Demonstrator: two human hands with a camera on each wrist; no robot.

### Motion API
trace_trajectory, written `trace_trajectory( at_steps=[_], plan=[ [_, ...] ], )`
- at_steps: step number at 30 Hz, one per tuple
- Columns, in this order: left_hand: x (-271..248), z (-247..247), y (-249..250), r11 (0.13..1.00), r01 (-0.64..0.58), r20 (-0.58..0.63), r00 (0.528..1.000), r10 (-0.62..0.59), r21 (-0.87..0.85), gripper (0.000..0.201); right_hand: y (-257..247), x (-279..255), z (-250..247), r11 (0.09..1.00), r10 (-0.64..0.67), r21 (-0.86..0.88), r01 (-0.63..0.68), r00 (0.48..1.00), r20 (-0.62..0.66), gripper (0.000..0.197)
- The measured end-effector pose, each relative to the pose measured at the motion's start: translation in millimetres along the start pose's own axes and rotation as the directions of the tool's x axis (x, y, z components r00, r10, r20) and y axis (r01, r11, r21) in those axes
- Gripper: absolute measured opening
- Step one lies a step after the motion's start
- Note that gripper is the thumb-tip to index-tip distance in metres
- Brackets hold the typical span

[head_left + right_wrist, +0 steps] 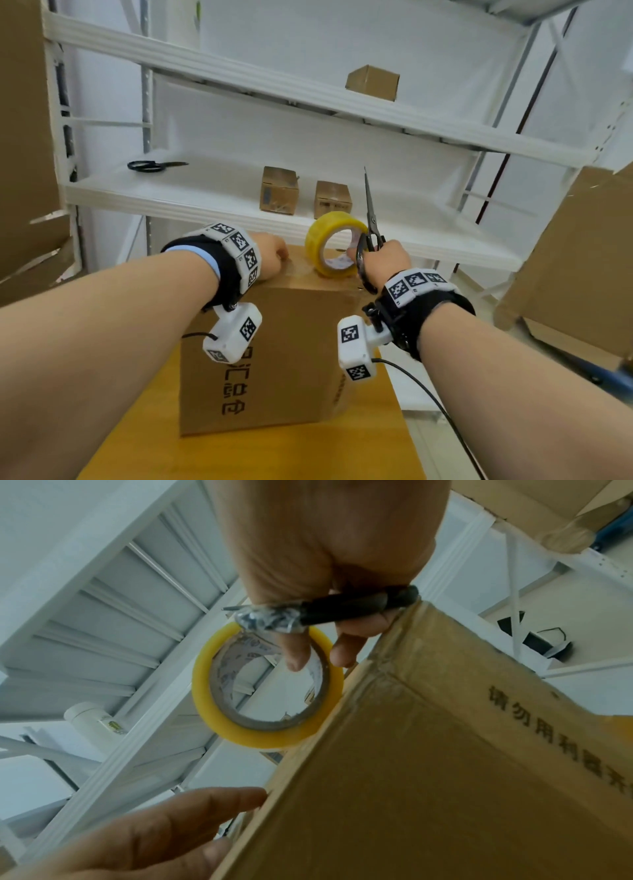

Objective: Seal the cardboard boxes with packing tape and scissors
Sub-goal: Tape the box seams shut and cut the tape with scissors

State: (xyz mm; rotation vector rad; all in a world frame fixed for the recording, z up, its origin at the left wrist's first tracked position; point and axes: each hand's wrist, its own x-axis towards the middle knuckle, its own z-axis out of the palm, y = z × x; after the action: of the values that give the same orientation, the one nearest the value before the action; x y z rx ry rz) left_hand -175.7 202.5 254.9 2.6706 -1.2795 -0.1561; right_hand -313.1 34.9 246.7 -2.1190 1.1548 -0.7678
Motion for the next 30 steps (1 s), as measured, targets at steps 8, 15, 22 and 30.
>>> trace_trajectory(
  at_steps=[8,15,22,30],
  plan=[
    [12,24,-23,0.998,0.058,0.046,0.997,-0.056,-0.029,0.041,2,-5,1,0.991,0.077,-0.113,-0.074,0.997,0.022,0.031],
    [2,26,-17,0.991,0.133,0.029,0.991,-0.133,0.012,0.043,-1,-13,-3,0.998,0.036,-0.058,-0.031,0.995,0.095,0.031],
    [-12,31,-12,0.983,0.176,0.041,0.983,-0.178,0.047,0.049,-6,-26,-6,0.998,0.003,-0.066,0.006,0.992,0.130,0.027],
    [-40,12,20,0.984,0.177,0.075,0.981,-0.179,0.033,0.047,-9,-24,-4,0.997,-0.052,0.069,0.045,0.992,0.113,0.015]
  ],
)
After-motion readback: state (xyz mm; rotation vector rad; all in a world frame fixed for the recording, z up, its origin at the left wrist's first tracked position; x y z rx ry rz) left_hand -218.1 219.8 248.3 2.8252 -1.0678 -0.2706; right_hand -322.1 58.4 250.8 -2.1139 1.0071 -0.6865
